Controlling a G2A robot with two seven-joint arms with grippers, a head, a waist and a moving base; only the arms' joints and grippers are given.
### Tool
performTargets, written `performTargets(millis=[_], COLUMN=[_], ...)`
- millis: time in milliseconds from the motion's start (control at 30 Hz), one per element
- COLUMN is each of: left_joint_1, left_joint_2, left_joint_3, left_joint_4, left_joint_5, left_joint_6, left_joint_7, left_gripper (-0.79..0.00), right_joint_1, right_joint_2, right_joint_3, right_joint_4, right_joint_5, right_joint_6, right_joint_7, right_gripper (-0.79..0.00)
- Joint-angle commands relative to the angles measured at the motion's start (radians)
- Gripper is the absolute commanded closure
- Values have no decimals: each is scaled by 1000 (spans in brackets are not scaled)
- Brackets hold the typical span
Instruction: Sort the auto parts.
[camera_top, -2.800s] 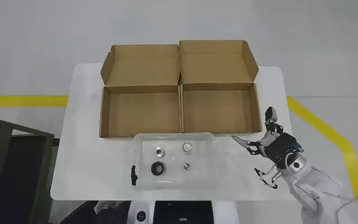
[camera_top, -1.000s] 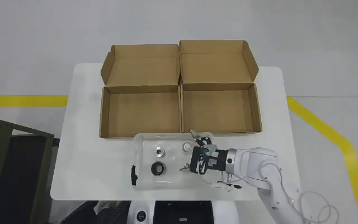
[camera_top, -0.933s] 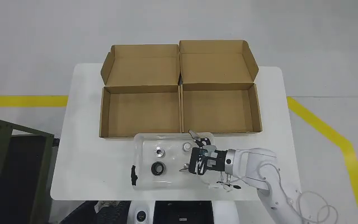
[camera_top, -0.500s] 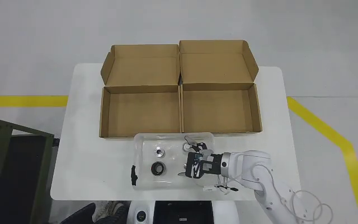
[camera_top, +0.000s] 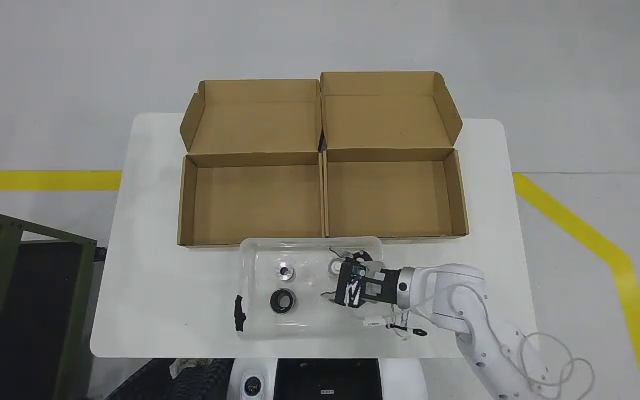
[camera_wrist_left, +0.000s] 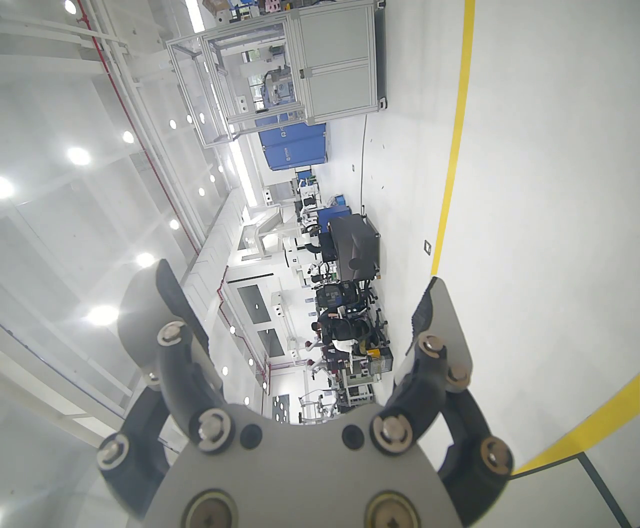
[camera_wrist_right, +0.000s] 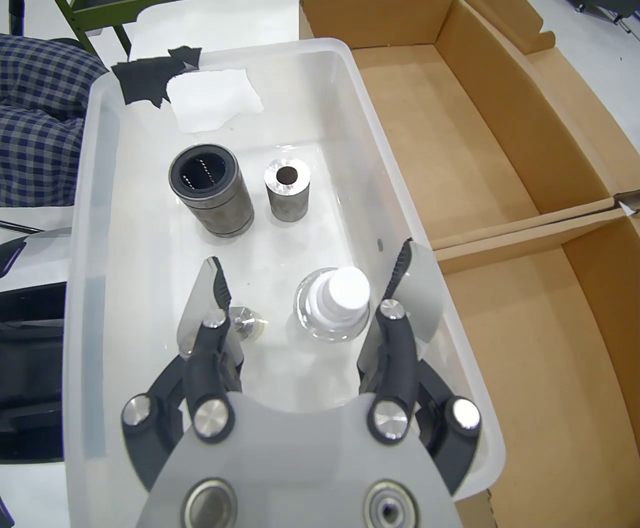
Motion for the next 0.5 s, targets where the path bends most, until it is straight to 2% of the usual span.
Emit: performTargets(millis=[0, 200, 267, 333, 400, 467], left_joint_1=[0, 0, 0, 0, 0, 0], left_joint_2=[0, 0, 0, 0, 0, 0], left_joint_3=[0, 0, 0, 0, 0, 0], left_joint_4=[0, 0, 0, 0, 0, 0], left_joint_5=[0, 0, 0, 0, 0, 0], left_joint_6=[0, 0, 0, 0, 0, 0], left_joint_7=[0, 0, 0, 0, 0, 0], left_gripper=[-785, -785, -785, -785, -785, -785], right_joint_1=[3, 6, 9, 11, 14, 16], right_joint_2=[1, 5, 5, 6, 7, 8], right_joint_3=[-1, -6, -10, -15, -17, -16], right_joint_4=[6, 14, 16, 18, 19, 18], right_joint_5=[1, -11, -15, -16, -16, -14], right_joint_6=[4, 13, 19, 24, 26, 28], right_joint_7=[1, 19, 27, 30, 32, 31], right_gripper=[-560, -496, -391, -348, -222, -43])
